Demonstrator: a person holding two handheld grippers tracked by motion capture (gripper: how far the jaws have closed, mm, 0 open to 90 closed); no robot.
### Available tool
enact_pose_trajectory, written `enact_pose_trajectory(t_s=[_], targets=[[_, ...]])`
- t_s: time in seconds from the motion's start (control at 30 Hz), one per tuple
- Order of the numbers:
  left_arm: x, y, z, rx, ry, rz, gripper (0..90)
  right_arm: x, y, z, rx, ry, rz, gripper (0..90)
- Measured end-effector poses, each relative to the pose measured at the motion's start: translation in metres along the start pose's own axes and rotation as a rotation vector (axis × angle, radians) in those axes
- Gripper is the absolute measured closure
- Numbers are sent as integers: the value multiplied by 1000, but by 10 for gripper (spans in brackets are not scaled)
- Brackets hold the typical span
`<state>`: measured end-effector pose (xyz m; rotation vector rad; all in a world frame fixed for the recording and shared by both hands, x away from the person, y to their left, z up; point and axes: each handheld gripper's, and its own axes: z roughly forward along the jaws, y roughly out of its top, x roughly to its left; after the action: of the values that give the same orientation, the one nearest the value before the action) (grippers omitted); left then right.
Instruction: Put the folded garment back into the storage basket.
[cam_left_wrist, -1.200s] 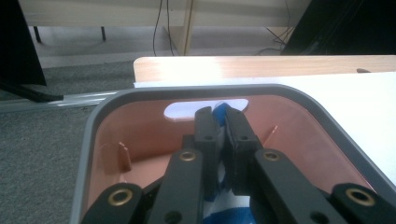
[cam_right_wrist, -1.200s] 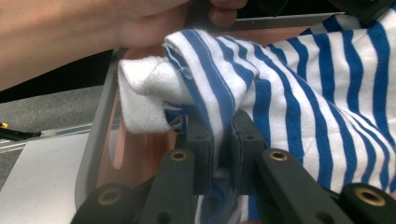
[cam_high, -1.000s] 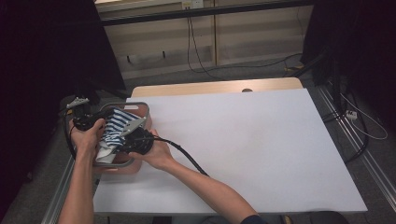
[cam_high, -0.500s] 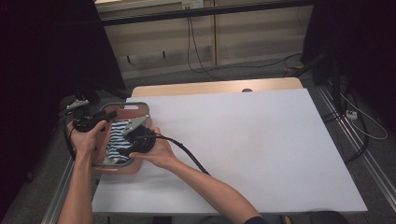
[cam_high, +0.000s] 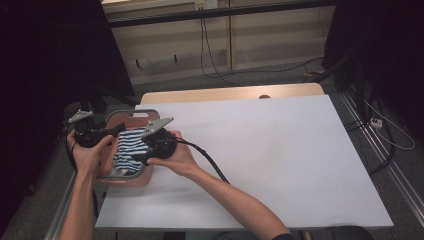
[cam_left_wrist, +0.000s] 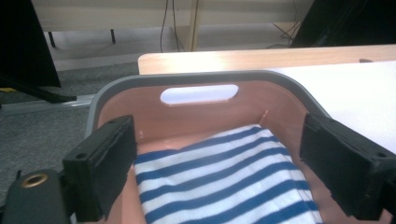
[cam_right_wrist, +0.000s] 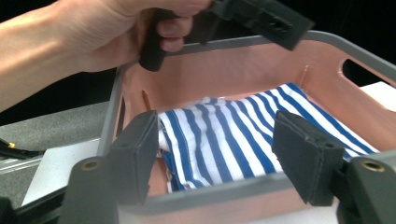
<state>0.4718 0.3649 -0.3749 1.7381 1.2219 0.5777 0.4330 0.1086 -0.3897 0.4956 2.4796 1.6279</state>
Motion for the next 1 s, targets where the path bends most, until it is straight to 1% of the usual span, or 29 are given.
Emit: enact_pose_trajectory(t_s=[0.07, 0.1, 0.13, 0.17, 0.23, 0.27, 0.33, 0.37, 0.4, 0.5, 0.57, 0.63, 0.67, 0.77, 0.83, 0.93, 1.0], targets=[[-3, 0, -2, 3, -1, 12, 90, -1, -1, -3, 5, -3, -6, 279], [-4, -1, -3, -4, -2, 26, 80, 0, -1, -5, 4, -4, -4, 267], [-6, -1, -4, -13, -14, 36, 45, 0, -2, -7, 3, -7, -5, 249], [-7, -2, -6, -16, -25, 37, 33, 0, -3, -8, 3, -10, -6, 238], [-10, -3, -9, -20, -47, 56, 39, 0, -5, -11, 10, -12, -8, 223], [-12, -3, -10, -30, -59, 59, 42, 0, -6, -12, 11, -14, -6, 211], [-15, -5, -14, -34, -79, 76, 47, -1, -8, -15, 8, -25, -5, 192], [-16, -6, -16, -43, -82, 83, 47, -1, -8, -16, 5, -28, -1, 185], [-18, -7, -17, -51, -81, 82, 51, -2, -9, -18, 3, -30, 3, 177], [-22, -8, -23, -56, -82, 86, 56, -3, -10, -22, 2, -35, 6, 157], [-26, -9, -28, -50, -77, 97, 56, -3, -11, -25, 2, -41, 12, 144], [-30, -10, -31, -46, -83, 111, 61, -3, -13, -29, 1, -40, 19, 131], [-32, -10, -33, -45, -81, 121, 61, -3, -14, -30, 5, -41, 15, 118], [-38, -13, -36, -50, -78, 109, 61, -3, -16, -34, 13, -46, 19, 107], [-42, -15, -38, -47, -87, 104, 61, -5, -17, -37, 12, -50, 25, 99], [-46, -17, -41, -43, -93, 115, 61, -7, -20, -39, 18, -59, 37, 98], [-49, -19, -43, -41, -94, 118, 62, -8, -23, -41, 25, -77, 44, 99]])
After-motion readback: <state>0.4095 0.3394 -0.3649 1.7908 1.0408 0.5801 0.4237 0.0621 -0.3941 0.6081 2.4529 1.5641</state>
